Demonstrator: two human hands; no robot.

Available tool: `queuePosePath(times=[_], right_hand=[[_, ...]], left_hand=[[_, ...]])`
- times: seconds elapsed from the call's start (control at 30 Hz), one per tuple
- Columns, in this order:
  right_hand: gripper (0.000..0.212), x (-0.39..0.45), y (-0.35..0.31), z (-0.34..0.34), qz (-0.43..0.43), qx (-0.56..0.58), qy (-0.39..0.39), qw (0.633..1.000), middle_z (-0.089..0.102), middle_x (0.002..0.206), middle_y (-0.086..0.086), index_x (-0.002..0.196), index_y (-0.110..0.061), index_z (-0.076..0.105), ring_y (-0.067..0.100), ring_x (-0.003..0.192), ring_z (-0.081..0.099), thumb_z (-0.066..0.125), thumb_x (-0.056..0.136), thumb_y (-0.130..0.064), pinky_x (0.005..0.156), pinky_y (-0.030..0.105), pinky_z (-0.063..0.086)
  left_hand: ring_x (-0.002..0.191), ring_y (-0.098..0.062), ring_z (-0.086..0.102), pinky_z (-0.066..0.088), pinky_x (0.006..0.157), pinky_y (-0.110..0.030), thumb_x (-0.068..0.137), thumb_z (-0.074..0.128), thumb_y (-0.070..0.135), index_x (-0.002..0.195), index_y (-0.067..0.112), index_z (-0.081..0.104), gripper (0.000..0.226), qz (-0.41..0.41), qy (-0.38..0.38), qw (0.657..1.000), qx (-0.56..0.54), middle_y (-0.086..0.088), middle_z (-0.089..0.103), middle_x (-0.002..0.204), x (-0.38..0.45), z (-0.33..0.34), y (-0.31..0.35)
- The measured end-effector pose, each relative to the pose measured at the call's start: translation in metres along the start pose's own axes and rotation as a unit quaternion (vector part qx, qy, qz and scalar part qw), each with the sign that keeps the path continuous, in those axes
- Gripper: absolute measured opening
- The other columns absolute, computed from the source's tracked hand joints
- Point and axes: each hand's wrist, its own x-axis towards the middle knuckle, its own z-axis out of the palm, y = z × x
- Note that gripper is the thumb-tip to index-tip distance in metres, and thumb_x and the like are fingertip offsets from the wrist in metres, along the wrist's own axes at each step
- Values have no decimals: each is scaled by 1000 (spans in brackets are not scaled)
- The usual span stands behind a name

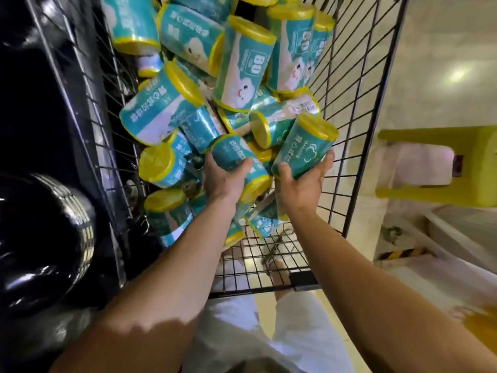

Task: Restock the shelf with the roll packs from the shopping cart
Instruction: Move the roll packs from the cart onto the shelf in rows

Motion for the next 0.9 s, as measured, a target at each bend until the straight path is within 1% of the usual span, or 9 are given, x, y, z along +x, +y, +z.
queuePosePath(times=[0.1,0.23,0.3,0.4,0.5,0.67,0.73,0.83,0.9], right_hand=[[99,-8,-4,-10,6,15,-20,1000,44,151,8,158,-26,8,27,133,50,69,82,-38,112,44,42],[69,-27,-12,-42,42,125,-147,980,64,128,5,148,-33,30,18,108,68,70,92,-27,90,40,59],[53,-37,-23,-60,64,157,-209,963,67,120,7,140,-37,40,21,100,72,65,97,-21,81,38,61],[50,-46,-38,-85,68,193,-277,939,70,121,4,143,-36,42,23,105,72,61,99,-21,91,45,57],[58,-51,-55,-106,48,205,-336,918,67,129,0,148,-33,41,22,113,68,62,94,-25,99,47,54],[33,-64,-82,-138,21,267,-362,893,65,112,10,120,-16,48,21,93,71,59,90,-22,80,43,59],[36,-70,-90,-150,14,284,-365,886,67,114,13,119,-16,53,25,101,67,59,85,-25,91,50,54],[62,-83,-96,-169,-11,290,-378,879,62,131,20,132,-11,52,33,121,62,63,75,-33,105,54,48],[56,-94,-95,-182,-49,281,-391,875,66,123,13,128,-13,49,30,115,65,62,78,-33,99,51,54]], left_hand=[[119,-20,60,52,100,-44,57,83,46,149,28,39,104,10,-54,996,-72,-2,58,138,-16,-20,-1],[116,-25,64,54,96,-50,51,87,32,149,27,40,109,-16,-108,970,-217,-10,60,136,-42,-52,-3],[117,-27,64,54,95,-54,68,85,15,151,28,38,96,-22,-126,957,-260,-9,60,137,-55,-69,1],[104,-22,68,57,77,-40,87,65,-3,144,28,41,69,-9,-142,945,-294,-4,66,124,-76,-87,14],[96,-20,70,58,70,-37,83,65,-2,136,26,48,62,31,-164,935,-312,-2,70,116,-100,-101,33],[84,-16,69,56,60,-29,95,53,0,119,9,57,26,80,-105,923,-360,-10,68,111,-152,-101,55],[78,-13,70,54,62,-31,98,52,8,109,15,60,16,95,-98,910,-390,-1,73,95,-177,-96,57],[106,-24,69,57,75,-46,94,58,28,130,23,56,37,93,-135,895,-414,-2,71,120,-211,-91,49],[121,-30,61,58,80,-48,85,66,31,140,31,48,57,132,-148,889,-413,-1,62,136,-234,-85,39]])
